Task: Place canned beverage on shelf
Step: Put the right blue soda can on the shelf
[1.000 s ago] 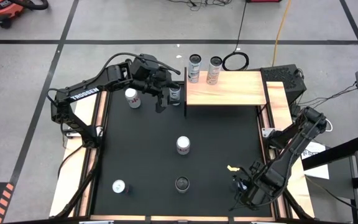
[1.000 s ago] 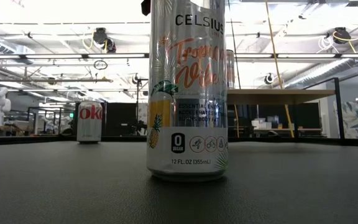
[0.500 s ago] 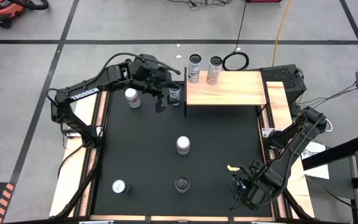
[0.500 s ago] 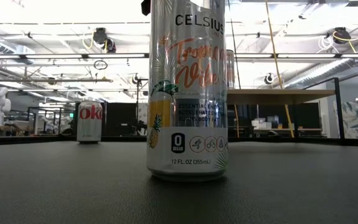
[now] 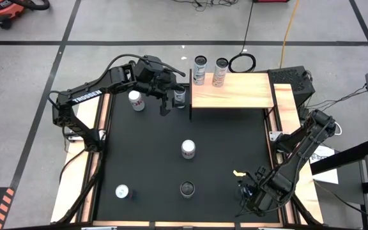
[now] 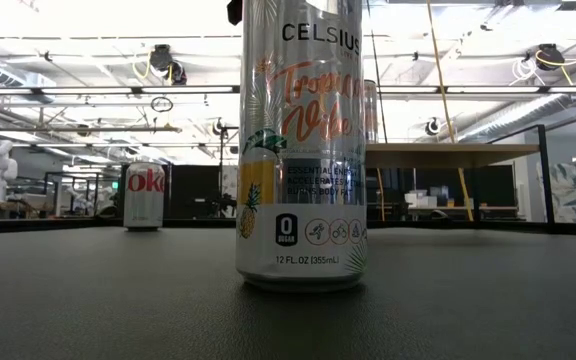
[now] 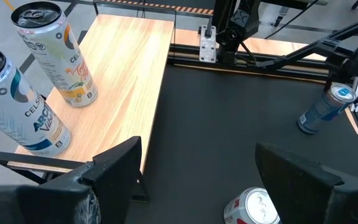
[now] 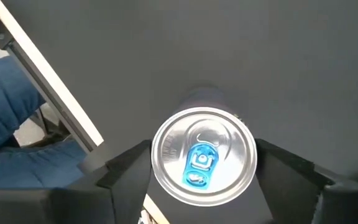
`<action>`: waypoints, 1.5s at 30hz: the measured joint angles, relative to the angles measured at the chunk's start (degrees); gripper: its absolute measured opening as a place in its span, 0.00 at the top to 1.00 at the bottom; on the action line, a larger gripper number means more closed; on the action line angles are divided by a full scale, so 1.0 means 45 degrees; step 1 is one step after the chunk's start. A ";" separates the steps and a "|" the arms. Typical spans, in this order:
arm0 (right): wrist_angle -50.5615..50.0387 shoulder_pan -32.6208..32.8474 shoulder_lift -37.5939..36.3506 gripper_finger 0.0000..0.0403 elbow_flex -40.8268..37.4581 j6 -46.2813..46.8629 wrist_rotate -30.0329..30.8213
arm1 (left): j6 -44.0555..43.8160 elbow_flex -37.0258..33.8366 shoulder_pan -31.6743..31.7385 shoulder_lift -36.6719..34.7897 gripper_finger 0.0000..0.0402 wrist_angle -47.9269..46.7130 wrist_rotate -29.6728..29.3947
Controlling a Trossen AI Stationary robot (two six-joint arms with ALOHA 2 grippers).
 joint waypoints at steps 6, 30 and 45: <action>0.0220 -0.0023 -0.0053 0.42 -0.0512 0.0000 -0.0123 | -0.0001 0.0000 -0.0005 0.0000 0.21 0.0000 -0.0001; -0.2014 -0.2555 -0.1512 0.49 -0.0240 -0.2625 -0.0433 | 0.0004 0.0000 -0.0004 0.0000 0.21 0.0000 -0.0004; -0.4125 -0.6334 -0.4685 0.49 -0.0212 -0.4980 -0.0393 | 0.0004 0.0000 -0.0005 0.0000 0.21 -0.0005 -0.0004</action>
